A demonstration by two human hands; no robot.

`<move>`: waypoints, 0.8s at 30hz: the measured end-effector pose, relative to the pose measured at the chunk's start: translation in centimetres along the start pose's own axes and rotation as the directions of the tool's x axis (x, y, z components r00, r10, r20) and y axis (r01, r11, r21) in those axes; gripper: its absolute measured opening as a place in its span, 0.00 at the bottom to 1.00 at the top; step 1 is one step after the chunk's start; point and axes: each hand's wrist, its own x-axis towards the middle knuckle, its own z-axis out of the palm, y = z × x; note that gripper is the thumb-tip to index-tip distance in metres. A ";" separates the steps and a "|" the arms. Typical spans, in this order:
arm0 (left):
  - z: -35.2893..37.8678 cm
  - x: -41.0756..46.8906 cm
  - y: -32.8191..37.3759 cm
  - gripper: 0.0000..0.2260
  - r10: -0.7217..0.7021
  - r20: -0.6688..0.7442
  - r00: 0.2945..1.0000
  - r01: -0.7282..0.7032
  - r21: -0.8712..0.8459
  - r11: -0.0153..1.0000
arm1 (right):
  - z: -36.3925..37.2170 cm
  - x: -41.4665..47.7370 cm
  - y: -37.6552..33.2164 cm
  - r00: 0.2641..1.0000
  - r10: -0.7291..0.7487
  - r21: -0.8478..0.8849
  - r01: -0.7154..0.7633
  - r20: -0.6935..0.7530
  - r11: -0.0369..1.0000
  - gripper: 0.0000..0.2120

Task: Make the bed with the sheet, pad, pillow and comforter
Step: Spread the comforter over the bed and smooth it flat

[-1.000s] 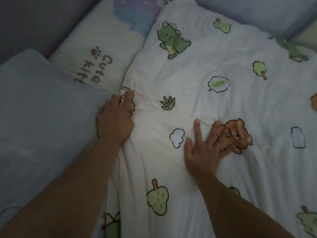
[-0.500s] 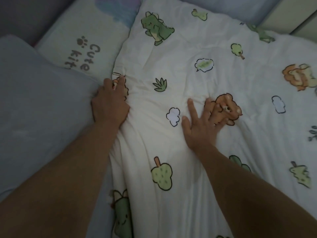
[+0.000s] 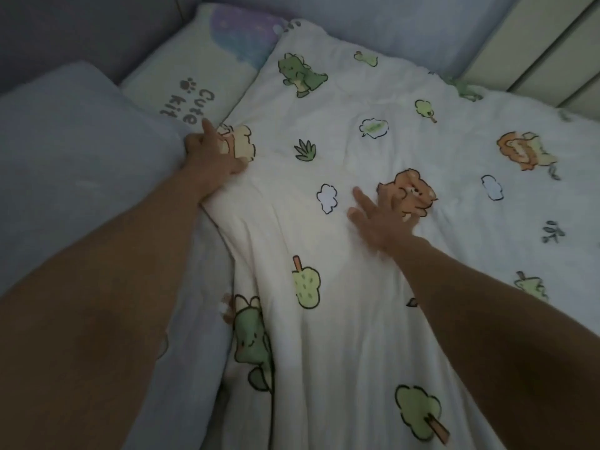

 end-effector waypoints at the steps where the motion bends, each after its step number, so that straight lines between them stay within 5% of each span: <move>1: 0.0 -0.5 -0.1 0.45 0.012 -0.004 1.000 -0.012 -0.012 1.000 | -0.1 -1.3 0.0 0.999 -0.035 -0.031 0.035 0.007 0.999 0.26; 7: 0.8 -6.1 1.5 0.42 0.084 -0.078 0.993 -0.089 -0.062 0.994 | 1.1 -9.9 1.5 0.977 -0.208 -0.097 0.211 0.043 0.973 0.27; 12: -0.3 -13.6 1.8 0.38 0.063 -0.022 0.998 -0.063 0.020 0.998 | 0.2 -16.7 1.3 0.970 -0.193 -0.043 0.202 0.149 0.979 0.27; 21: 0.5 -25.3 -1.9 0.06 0.088 0.031 0.996 -0.091 0.115 0.989 | 1.6 -26.5 1.5 0.956 -0.131 -0.087 0.158 0.261 0.984 0.29; 24: 2.4 -28.9 -3.8 0.10 0.003 0.090 0.996 -0.017 0.153 0.988 | 4.9 -29.4 3.4 0.926 -0.063 -0.145 0.125 0.373 0.982 0.33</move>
